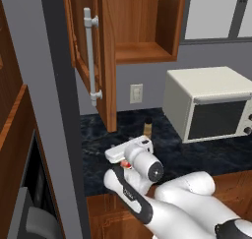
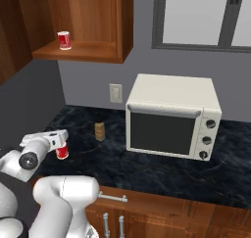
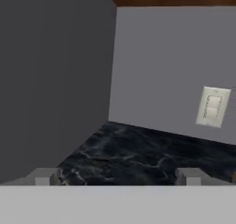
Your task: Restock the canned food cabinet by taking the new fresh canned food from the counter and placing it in the cabinet. Then, take the old canned food from the cabinet and place it on the counter.
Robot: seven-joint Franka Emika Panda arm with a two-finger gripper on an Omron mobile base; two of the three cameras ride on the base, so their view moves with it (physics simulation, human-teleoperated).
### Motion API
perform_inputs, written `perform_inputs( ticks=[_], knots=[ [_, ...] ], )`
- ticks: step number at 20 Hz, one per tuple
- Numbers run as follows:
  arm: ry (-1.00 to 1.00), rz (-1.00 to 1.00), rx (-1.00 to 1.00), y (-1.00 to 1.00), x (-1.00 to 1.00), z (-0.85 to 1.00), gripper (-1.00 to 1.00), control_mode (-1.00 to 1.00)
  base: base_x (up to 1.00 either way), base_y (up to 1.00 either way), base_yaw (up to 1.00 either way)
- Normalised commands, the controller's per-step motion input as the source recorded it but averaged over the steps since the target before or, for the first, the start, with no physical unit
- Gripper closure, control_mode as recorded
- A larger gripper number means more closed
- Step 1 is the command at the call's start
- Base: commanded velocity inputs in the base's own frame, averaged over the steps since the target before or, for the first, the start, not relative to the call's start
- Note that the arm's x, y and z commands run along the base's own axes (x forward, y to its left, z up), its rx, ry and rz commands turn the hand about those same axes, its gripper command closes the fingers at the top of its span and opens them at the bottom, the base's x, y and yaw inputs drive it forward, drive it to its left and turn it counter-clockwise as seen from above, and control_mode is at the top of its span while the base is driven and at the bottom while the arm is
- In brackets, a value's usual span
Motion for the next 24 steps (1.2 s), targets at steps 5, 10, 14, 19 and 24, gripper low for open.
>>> perform_inputs(
  ticks=[5, 10, 14, 19, 24],
  knots=[
    [-0.08, 0.00, 0.00, -0.11, -0.60, 1.00, -1.00, -1.00, 0.00, 0.00, 0.00],
    [-0.03, 0.00, 0.00, -0.62, -1.00, 1.00, -1.00, -1.00, 0.00, 0.00, 0.00],
    [-0.05, 0.00, 0.00, -0.92, -1.00, 1.00, -1.00, -1.00, 0.00, 0.00, 0.00],
    [-0.02, 0.00, 0.00, -0.78, -1.00, 1.00, -1.00, -1.00, 0.00, 0.00, 0.00],
    [-0.05, 0.00, 0.01, -0.73, -1.00, 1.00, -1.00, -1.00, 0.00, 0.00, 0.00]
  ],
)
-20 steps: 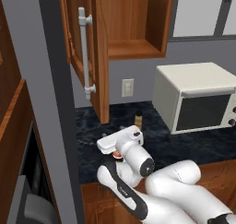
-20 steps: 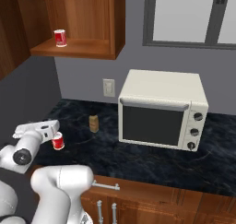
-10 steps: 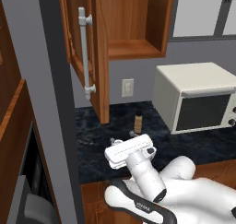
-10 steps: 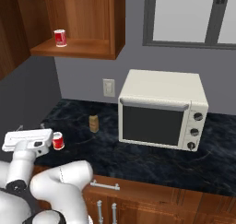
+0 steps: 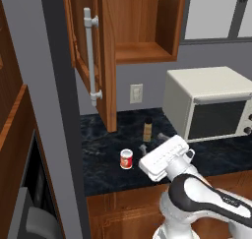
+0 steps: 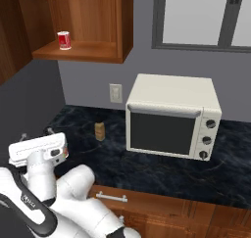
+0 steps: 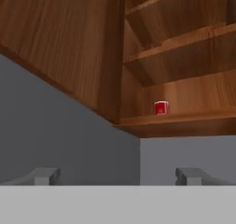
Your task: Restock the canned food cabinet by taking the new fresh canned food from the counter and placing it in the cabinet. Then, take the old canned food from the cabinet and place it on the counter.
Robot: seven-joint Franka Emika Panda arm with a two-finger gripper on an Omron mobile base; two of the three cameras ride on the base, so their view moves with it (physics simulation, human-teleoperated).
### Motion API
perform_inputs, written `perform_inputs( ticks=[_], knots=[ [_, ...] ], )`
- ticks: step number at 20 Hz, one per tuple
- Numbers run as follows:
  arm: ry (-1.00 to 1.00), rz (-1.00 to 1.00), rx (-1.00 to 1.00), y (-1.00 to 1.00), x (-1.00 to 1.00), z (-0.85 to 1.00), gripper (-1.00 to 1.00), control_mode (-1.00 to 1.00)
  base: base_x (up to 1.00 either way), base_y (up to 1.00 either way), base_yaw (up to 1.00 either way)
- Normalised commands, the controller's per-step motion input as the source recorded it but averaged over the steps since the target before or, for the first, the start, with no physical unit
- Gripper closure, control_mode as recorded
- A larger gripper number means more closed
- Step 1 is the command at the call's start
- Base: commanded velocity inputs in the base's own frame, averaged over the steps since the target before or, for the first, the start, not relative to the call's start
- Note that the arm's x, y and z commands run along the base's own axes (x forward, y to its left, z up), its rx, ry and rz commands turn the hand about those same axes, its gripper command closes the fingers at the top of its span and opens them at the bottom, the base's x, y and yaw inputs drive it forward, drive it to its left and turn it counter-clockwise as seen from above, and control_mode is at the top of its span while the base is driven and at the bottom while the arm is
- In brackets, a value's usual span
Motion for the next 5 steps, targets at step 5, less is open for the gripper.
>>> perform_inputs(
  ticks=[5],
  knots=[
    [-0.13, -0.05, 0.10, -0.35, -0.31, 0.19, -1.00, -1.00, 0.00, 0.00, 0.00]
  ],
)
